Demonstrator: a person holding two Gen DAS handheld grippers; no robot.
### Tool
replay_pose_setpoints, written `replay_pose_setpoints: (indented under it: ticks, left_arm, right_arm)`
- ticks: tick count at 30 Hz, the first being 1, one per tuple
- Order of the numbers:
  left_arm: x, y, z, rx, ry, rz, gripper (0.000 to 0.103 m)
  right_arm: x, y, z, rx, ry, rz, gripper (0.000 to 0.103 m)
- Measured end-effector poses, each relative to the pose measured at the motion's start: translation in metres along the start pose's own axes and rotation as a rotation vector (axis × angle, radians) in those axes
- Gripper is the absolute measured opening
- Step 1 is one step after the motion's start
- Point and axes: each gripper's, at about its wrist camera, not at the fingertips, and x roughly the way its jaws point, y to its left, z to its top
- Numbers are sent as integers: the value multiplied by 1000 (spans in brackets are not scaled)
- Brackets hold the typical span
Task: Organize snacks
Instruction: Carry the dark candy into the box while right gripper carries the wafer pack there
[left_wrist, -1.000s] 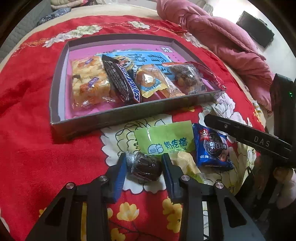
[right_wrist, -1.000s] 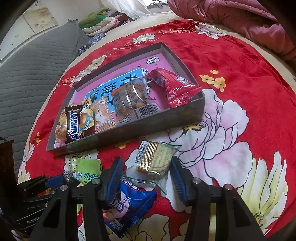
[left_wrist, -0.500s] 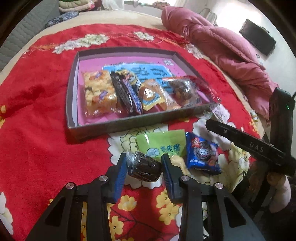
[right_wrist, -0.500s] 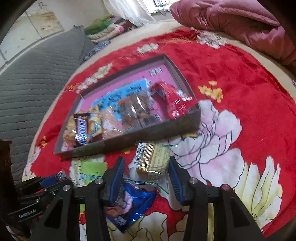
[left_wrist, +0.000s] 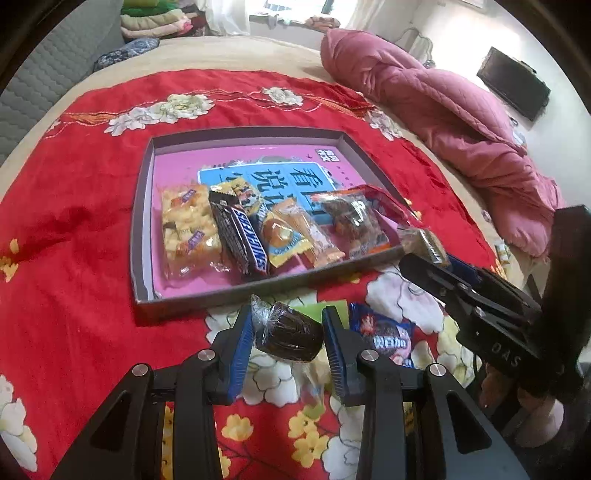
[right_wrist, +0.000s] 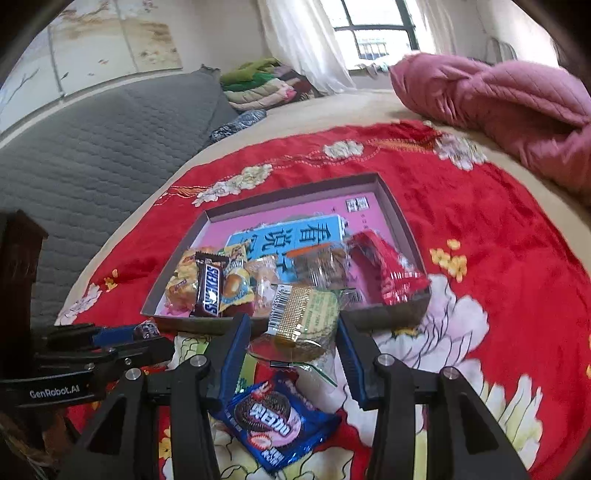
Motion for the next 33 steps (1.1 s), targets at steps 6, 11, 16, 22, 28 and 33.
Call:
replay_pose_setpoints:
  ticks: [6,11,16,22,28,33]
  left_arm:
    - [3,-2,15,-16,-16,11,38]
    - [11,-5,26,-29,-19,14,38]
    - [17,-10,36,-35,-17,19,38]
    - [23,-19,45,-29,-17,22,38]
    - [29,-23,51,-28,-11,29,38]
    - [33,-22,56,-37,-6,33,38]
  right_arm:
    - [2,-3,9,-20,-38,-13,47]
    - [5,-14,13,2,-46,-20,47]
    - [7,-23,17,24,-52,-18,47]
    - [11,-25,17,29,-49,-16,47]
    - [18,-29,21,36,-53,-12,47]
    - [24,-30,25,31,-56,-18,47]
